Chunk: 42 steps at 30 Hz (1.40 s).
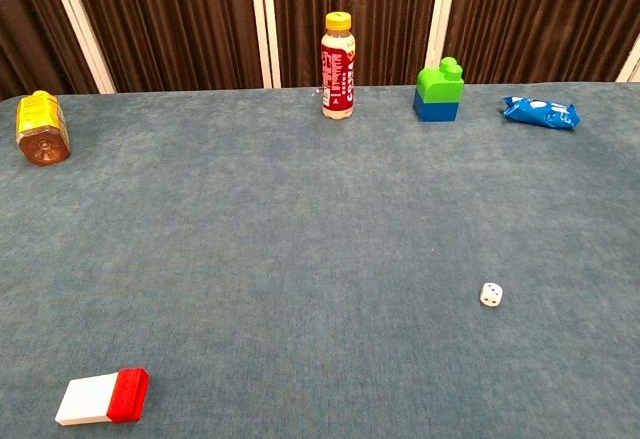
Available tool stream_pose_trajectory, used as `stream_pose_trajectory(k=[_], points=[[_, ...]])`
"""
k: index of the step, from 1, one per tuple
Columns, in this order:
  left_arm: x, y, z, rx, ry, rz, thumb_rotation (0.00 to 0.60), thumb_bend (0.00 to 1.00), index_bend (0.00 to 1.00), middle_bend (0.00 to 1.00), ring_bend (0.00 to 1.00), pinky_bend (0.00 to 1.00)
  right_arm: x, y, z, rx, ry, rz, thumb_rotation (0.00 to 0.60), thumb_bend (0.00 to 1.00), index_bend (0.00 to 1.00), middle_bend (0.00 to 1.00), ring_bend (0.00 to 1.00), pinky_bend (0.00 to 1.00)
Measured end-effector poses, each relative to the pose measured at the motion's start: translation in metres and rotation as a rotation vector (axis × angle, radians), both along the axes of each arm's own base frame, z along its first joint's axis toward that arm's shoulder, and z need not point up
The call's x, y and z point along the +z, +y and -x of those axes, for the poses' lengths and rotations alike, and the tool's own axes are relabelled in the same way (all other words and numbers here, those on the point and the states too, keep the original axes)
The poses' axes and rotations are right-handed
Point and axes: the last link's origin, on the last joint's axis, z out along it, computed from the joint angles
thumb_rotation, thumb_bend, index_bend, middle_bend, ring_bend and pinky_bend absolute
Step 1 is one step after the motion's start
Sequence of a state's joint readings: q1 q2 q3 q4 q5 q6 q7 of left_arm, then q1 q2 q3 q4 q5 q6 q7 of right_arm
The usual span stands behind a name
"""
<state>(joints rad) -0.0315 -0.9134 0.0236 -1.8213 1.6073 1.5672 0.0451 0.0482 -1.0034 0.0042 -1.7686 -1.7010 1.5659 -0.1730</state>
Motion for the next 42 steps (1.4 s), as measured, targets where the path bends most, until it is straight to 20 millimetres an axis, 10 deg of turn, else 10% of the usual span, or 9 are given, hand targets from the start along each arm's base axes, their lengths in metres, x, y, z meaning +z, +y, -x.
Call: stream_pose_trajectory(k=[7,11,16,42], points=[[0.001,0.0,0.001,0.004,-0.007,-0.003,0.6,0.0,0.0,0.0,0.0,0.0,-0.002,0.0,-0.001,0.005,-0.02,-0.019,0.6,0.02,0.0,0.11,0.07,0.02],[0.0,0.002,0.002,0.01,-0.003,0.0,0.6,0.0,0.0,0.0,0.0,0.0,-0.01,-0.003,0.001,-0.004,-0.028,-0.075,0.6,0.35,0.0,0.62,0.54,0.63],[-0.006,0.006,0.004,0.025,0.007,0.017,0.6,0.0,0.0,0.0,0.0,0.0,-0.028,-0.013,0.004,0.002,-0.007,-0.167,0.6,0.61,0.0,0.74,0.7,0.92],[-0.027,0.027,0.019,0.118,0.066,0.057,0.6,0.0,0.0,0.0,0.0,0.0,-0.151,-0.068,-0.012,0.203,0.313,-0.667,0.6,0.68,0.0,0.76,0.74,1.0]])
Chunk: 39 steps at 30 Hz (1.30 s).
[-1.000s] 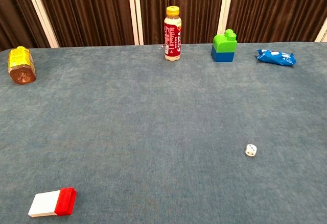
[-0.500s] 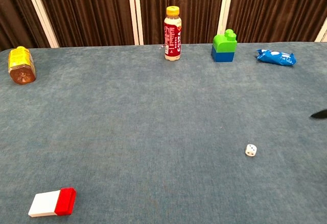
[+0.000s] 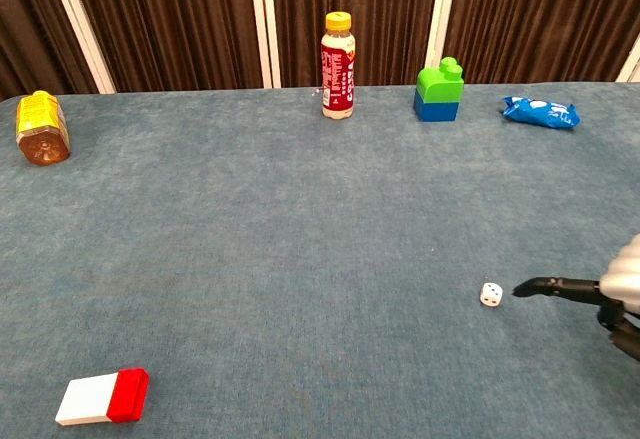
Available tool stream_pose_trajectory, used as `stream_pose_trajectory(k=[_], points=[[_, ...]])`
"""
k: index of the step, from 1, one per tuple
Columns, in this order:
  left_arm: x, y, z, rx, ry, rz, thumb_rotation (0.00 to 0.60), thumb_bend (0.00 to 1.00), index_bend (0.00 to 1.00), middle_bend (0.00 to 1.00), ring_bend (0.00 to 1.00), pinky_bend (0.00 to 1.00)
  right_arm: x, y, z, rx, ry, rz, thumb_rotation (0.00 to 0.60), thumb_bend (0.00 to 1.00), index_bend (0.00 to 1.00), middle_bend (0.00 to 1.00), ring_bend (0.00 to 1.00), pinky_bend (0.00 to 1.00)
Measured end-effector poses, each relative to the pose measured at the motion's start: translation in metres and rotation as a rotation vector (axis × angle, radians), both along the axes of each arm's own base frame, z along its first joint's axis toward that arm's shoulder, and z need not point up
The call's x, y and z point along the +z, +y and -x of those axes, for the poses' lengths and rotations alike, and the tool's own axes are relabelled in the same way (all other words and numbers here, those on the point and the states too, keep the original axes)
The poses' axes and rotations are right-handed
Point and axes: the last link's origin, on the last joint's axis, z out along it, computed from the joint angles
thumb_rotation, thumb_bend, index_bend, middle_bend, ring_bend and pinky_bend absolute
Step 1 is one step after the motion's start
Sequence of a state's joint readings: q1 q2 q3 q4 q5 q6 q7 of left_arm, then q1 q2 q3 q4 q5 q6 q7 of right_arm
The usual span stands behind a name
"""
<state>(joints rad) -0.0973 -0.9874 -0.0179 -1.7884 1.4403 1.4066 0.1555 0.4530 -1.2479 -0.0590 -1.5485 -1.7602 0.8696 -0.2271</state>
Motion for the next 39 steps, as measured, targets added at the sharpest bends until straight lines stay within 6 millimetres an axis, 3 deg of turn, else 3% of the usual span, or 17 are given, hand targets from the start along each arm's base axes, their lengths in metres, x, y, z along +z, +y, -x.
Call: stream_pose_trajectory(k=[20,39], points=[[-0.004,0.008,0.007,0.036,0.013,0.004,0.6,0.0,0.0,0.0,0.0,0.0,-0.017,-0.014,-0.007,-0.008,0.016,-0.003,0.6,0.68,0.0,0.76,0.74,1.0],[-0.005,0.009,0.007,0.042,0.015,0.011,0.6,0.0,0.0,0.0,0.0,0.0,-0.012,-0.009,0.002,-0.031,0.047,0.001,0.6,0.68,0.0,0.76,0.74,1.0]])
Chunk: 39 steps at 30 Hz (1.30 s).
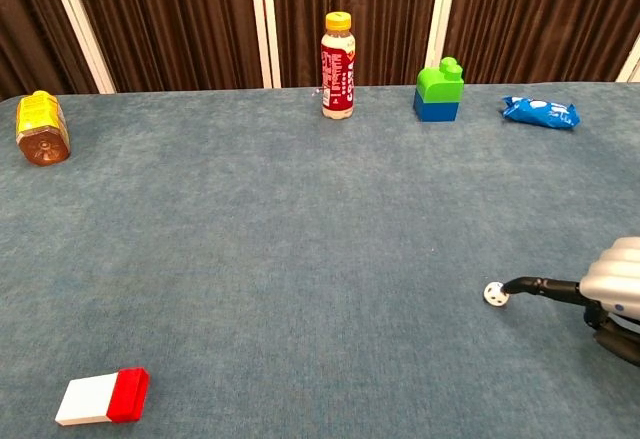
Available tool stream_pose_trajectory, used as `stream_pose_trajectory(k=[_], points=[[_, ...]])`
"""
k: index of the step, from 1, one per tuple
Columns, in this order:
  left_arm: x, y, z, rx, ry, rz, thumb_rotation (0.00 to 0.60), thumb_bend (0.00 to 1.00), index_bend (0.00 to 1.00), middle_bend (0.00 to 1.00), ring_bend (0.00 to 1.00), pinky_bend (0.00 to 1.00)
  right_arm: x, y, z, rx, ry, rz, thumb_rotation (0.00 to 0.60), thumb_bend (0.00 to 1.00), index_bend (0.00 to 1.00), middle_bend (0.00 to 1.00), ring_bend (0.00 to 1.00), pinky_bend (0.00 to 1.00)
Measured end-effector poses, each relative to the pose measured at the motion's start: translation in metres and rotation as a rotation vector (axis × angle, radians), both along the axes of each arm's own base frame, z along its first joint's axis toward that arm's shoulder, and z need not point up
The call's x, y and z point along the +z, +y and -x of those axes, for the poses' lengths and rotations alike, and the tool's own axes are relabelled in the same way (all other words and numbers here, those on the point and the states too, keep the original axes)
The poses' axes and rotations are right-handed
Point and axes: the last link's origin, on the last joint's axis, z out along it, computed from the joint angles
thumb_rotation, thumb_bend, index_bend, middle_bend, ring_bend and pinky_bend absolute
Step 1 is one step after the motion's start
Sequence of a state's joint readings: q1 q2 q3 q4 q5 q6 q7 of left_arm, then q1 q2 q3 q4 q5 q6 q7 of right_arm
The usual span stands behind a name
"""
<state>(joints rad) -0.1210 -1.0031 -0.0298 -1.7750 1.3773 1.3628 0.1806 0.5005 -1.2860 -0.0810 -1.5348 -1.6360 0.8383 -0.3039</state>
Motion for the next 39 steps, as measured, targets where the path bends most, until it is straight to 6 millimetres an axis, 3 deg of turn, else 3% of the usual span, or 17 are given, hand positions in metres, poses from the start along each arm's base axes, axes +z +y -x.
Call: stream_pose_trajectory(k=[14,21,24,27,30,31,33,35,37,39], points=[[-0.001,-0.001,-0.001,-0.002,0.003,0.007,0.6,0.0,0.0,0.0,0.0,0.0,0.01,-0.016,0.021,-0.081,0.024,0.05,0.6,0.68,0.0,0.76,0.74,1.0],[-0.001,-0.001,-0.001,-0.001,0.001,0.004,0.6,0.0,0.0,0.0,0.0,0.0,0.024,-0.024,0.016,-0.084,-0.024,0.101,0.6,0.68,0.0,0.76,0.74,1.0],[0.0,-0.001,-0.002,-0.004,-0.003,-0.001,0.6,0.0,0.0,0.0,0.0,0.0,0.037,-0.026,0.009,-0.068,-0.061,0.14,0.6,0.67,0.0,0.76,0.74,0.95],[0.003,-0.001,-0.003,-0.01,-0.009,-0.009,0.6,0.0,0.0,0.0,0.0,0.0,0.053,-0.026,0.001,-0.041,-0.103,0.192,0.6,0.64,0.0,0.74,0.71,0.81],[0.006,-0.002,-0.004,-0.017,-0.017,-0.02,0.6,0.0,0.0,0.0,0.0,0.0,0.073,-0.022,-0.007,-0.008,-0.156,0.259,0.6,0.58,0.0,0.65,0.63,0.6],[0.008,-0.003,-0.004,-0.021,-0.021,-0.025,0.6,0.0,0.0,0.0,0.0,0.0,0.079,-0.021,-0.009,0.002,-0.174,0.283,0.6,0.52,0.0,0.59,0.57,0.5],[0.01,-0.004,-0.005,-0.028,-0.027,-0.032,0.6,0.0,0.0,0.0,0.0,0.0,0.094,-0.015,-0.012,0.023,-0.219,0.344,0.6,0.31,0.0,0.43,0.39,0.29],[0.013,-0.005,-0.005,-0.037,-0.034,-0.039,0.6,0.0,0.0,0.0,0.0,0.0,0.11,-0.006,-0.012,0.035,-0.262,0.409,0.6,0.05,0.0,0.16,0.1,0.06],[0.015,-0.007,-0.005,-0.043,-0.042,-0.04,0.6,0.0,0.0,0.0,0.0,0.0,0.122,0.004,-0.009,0.031,-0.297,0.464,0.6,0.0,0.0,0.03,0.0,0.0],[0.016,-0.008,-0.004,-0.048,-0.045,-0.038,0.6,0.0,0.0,0.0,0.0,0.0,0.134,0.018,-0.003,0.006,-0.33,0.522,0.6,0.0,0.0,0.0,0.0,0.0]])
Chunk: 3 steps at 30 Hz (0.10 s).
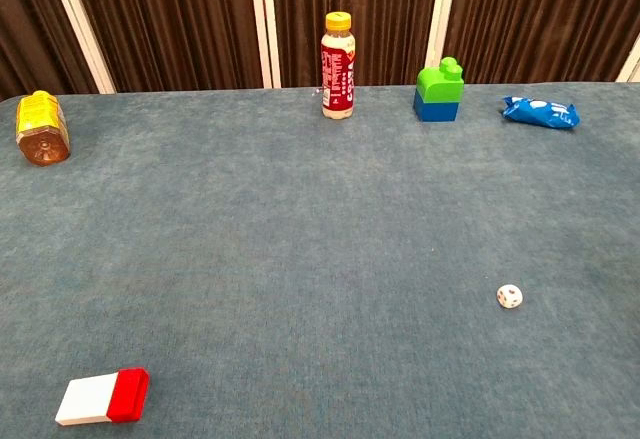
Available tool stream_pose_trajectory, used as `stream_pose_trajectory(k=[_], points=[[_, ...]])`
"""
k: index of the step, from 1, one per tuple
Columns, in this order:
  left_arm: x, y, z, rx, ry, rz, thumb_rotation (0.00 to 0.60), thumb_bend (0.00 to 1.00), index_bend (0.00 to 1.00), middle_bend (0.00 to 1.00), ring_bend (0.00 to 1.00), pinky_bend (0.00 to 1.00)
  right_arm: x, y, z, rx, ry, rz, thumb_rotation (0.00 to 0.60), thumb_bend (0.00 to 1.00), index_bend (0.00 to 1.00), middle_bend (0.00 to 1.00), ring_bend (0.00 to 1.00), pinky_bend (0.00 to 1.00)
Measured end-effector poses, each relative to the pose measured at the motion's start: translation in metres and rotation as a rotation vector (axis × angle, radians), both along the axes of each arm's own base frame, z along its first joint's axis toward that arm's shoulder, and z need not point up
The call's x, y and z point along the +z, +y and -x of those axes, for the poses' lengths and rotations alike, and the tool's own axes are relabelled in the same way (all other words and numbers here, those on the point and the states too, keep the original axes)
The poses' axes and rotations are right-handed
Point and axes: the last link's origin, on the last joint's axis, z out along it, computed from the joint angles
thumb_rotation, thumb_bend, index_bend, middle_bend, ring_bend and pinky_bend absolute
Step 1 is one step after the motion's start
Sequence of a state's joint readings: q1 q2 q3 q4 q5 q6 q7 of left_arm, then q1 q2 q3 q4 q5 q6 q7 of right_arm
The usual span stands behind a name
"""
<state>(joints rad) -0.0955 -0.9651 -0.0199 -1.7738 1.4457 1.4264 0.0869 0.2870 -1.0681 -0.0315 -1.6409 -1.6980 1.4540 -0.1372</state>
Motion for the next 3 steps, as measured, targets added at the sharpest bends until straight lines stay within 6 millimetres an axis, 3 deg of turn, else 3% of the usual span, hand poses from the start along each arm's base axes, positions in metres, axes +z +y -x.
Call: stream_pose_trajectory(k=[3], points=[[0.002,-0.001,0.001,-0.016,0.001,-0.005,0.6,0.0,0.0,0.0,0.0,0.0,0.011,0.017,0.009,-0.055,-0.06,0.038,0.6,0.0,0.0,0.0,0.0,0.0]])
